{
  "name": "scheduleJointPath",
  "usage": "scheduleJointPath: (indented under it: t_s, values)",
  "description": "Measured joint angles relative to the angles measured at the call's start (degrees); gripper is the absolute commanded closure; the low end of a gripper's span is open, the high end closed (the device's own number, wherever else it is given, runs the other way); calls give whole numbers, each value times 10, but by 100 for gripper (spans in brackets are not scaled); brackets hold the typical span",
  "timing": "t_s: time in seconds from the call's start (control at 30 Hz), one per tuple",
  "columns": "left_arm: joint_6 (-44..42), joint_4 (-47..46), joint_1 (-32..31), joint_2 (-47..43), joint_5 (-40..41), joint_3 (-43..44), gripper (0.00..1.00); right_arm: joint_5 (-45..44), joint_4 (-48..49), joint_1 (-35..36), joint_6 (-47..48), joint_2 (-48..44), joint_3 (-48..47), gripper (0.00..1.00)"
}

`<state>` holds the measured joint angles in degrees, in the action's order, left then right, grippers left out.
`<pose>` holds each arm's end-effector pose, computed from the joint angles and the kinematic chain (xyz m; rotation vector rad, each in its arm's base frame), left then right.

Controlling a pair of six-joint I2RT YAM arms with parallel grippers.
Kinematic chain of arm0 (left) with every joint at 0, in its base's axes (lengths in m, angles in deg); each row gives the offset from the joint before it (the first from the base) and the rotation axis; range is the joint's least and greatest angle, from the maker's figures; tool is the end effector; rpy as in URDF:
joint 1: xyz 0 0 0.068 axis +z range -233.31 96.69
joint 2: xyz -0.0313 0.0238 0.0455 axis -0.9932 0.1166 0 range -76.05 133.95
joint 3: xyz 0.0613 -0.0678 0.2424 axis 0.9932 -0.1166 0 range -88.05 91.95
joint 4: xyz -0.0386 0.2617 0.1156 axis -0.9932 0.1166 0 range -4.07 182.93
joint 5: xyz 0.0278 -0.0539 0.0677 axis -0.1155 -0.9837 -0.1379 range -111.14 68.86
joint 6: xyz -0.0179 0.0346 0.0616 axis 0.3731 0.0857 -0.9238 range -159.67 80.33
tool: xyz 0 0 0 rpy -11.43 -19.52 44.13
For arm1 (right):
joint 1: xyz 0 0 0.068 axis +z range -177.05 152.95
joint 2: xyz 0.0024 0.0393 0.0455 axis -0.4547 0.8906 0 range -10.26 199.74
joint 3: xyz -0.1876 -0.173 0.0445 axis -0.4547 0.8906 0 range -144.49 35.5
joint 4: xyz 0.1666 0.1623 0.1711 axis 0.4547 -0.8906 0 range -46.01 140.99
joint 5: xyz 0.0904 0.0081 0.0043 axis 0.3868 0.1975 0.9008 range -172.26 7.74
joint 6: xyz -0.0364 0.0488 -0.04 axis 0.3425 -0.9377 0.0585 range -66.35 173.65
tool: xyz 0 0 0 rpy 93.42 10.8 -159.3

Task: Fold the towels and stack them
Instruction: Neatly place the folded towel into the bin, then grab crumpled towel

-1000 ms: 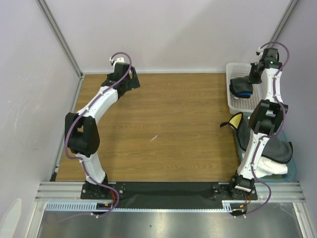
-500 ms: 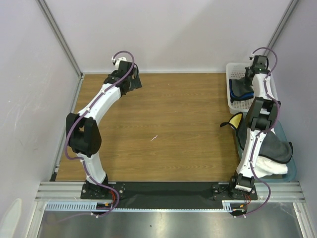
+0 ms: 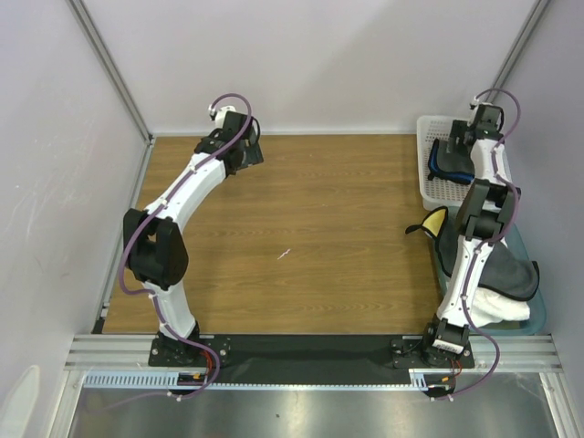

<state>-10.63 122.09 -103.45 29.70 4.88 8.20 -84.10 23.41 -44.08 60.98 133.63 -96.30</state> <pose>0.4388 -0.1327 0.2759 -0.3873 2.2373 0.0914 0.5786 -0.1793 0.1761 0.2096 2.2662 -0.2616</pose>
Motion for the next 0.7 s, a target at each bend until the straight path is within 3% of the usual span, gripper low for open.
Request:
scheduleJointPath:
  t_s: [0.13, 0.4, 0.7]
  values:
    - [-4, 0, 0, 1, -1, 3, 4, -4, -19, 19, 8, 0, -21, 0]
    - [-43, -26, 0, 28, -11, 65, 3, -29, -40, 59, -4, -63, -38, 0]
    - [-67, -25, 0, 28, -57, 118, 2, -9, -62, 59, -115, -220, -31, 0]
